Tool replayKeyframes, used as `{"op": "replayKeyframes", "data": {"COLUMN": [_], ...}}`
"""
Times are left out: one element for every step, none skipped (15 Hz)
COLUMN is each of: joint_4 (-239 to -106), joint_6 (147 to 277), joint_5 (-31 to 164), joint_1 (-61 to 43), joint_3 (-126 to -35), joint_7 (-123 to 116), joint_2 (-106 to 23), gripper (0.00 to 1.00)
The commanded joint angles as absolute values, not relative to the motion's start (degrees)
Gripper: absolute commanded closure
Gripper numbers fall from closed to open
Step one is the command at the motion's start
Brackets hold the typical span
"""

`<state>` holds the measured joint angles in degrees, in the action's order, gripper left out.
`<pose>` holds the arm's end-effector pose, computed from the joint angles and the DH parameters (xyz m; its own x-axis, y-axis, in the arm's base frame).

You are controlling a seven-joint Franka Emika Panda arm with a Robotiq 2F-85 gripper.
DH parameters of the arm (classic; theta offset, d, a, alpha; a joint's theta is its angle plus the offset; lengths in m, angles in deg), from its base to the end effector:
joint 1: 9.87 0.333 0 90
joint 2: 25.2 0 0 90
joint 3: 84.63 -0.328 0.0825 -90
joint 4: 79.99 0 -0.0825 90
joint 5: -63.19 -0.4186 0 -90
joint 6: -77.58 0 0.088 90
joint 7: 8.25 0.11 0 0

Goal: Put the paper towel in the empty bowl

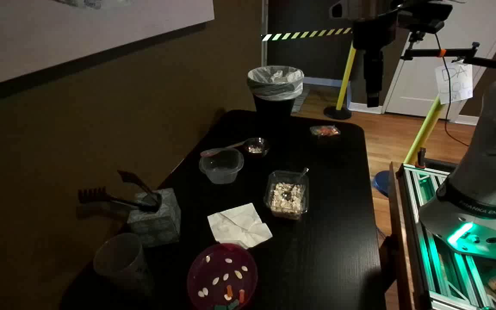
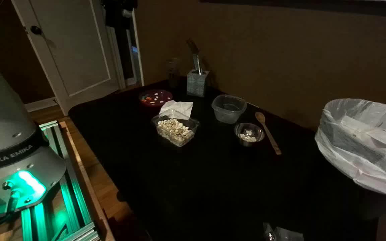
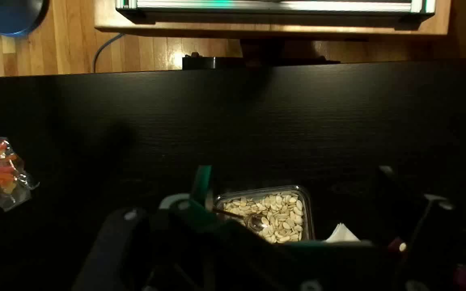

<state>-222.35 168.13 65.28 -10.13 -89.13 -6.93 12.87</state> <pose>0.3475 0.0236 0.4905 0.9713 0.0215 -0.2367 0.0438 -0.9951 0.0891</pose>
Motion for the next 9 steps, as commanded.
{"op": "replayKeyframes", "data": {"joint_4": [-222.3,-222.3,-222.3,-222.7,-222.9,-223.1,-223.2,-223.3,-223.4], "joint_6": [168.0,168.0,168.0,170.5,173.1,176.2,179.9,183.8,187.3], "joint_5": [65.6,65.6,65.6,65.0,64.4,64.7,65.2,66.5,67.2], "joint_1": [-9.3,-9.3,-9.3,-8.5,-7.8,-7.2,-6.6,-6.4,-6.1], "joint_3": [-88.4,-88.4,-88.4,-89.2,-90.3,-91.8,-93.2,-94.9,-96.1], "joint_7": [-6.5,-6.5,-6.5,-6.2,-5.3,-4.1,-2.9,-1.2,0.2], "joint_2": [12.8,12.8,12.8,12.5,11.4,9.8,8.1,5.9,4.2], "gripper": [0.00,0.00,0.00,0.00,0.00,0.00,0.00,0.00,0.00]}}
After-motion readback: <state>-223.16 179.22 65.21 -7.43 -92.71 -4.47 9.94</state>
